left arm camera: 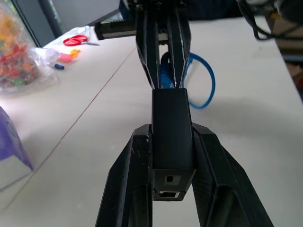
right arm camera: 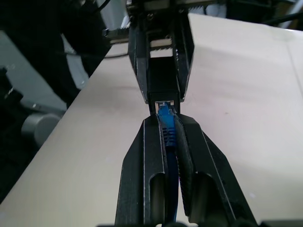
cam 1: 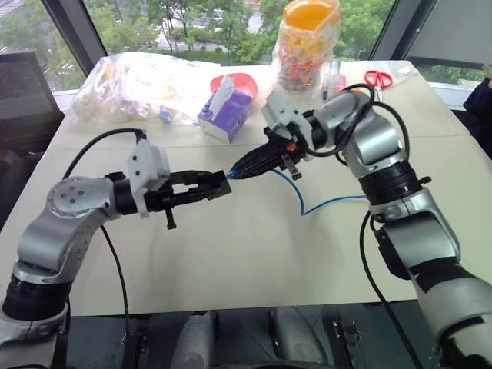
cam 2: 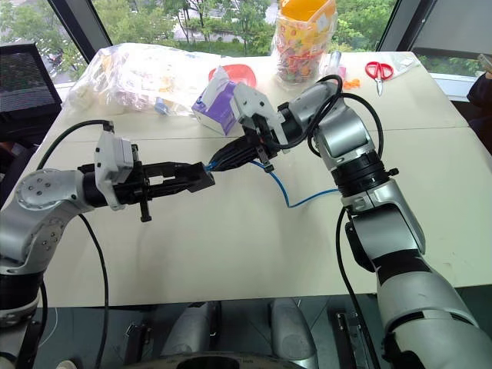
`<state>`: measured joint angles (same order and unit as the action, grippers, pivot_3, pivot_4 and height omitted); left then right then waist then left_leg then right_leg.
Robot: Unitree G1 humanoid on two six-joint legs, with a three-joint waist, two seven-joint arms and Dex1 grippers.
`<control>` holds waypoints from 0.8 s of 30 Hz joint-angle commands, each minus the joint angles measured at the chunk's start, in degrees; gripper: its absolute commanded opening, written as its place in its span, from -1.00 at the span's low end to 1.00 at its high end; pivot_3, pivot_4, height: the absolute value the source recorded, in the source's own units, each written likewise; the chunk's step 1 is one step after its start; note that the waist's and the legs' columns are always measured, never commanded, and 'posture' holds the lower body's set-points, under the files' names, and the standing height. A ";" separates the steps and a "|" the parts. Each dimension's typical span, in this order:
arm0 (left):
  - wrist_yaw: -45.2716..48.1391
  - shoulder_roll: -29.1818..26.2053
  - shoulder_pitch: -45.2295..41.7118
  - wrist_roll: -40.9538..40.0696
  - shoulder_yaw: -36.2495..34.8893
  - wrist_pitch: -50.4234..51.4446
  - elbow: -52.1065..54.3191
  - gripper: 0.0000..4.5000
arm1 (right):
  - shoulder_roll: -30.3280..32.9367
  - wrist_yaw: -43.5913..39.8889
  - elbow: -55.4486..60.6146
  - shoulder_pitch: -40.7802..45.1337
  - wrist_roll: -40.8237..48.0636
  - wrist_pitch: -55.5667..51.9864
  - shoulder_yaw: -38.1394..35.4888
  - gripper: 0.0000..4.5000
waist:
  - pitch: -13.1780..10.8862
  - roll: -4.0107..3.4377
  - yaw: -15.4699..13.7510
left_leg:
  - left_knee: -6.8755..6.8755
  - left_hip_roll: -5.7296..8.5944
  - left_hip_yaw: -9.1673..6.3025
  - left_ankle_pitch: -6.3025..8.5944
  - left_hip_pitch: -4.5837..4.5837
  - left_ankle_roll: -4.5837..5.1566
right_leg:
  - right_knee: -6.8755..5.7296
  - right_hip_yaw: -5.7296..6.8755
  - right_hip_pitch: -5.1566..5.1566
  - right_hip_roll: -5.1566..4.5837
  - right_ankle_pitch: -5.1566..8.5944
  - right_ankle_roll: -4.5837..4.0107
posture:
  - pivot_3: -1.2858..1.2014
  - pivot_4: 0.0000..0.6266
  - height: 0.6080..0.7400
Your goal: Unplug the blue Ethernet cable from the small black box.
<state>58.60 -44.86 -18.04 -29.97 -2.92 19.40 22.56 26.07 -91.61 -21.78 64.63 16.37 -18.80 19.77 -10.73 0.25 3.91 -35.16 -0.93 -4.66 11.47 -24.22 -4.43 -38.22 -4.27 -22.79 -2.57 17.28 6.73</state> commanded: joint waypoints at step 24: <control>-4.68 0.32 -2.20 -7.51 -4.70 5.78 2.39 -0.78 | 4.49 1.46 -4.19 1.36 -0.12 -2.55 -4.42 -0.97 | -0.05 0.07 0.01 | 0.00 0.00 -0.03 0.00 0.01 0.00 | -0.01 0.01 0.01 0.00 0.00 0.00 | 0.03 -0.52 1.00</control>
<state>52.93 -43.17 -20.70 -37.42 -3.59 26.94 22.84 27.06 -90.52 -23.84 66.03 18.05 -20.91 17.64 -10.78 0.32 3.92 -35.16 -0.93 -4.69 11.47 -24.21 -4.42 -38.23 -4.25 -22.78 -2.57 17.28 6.73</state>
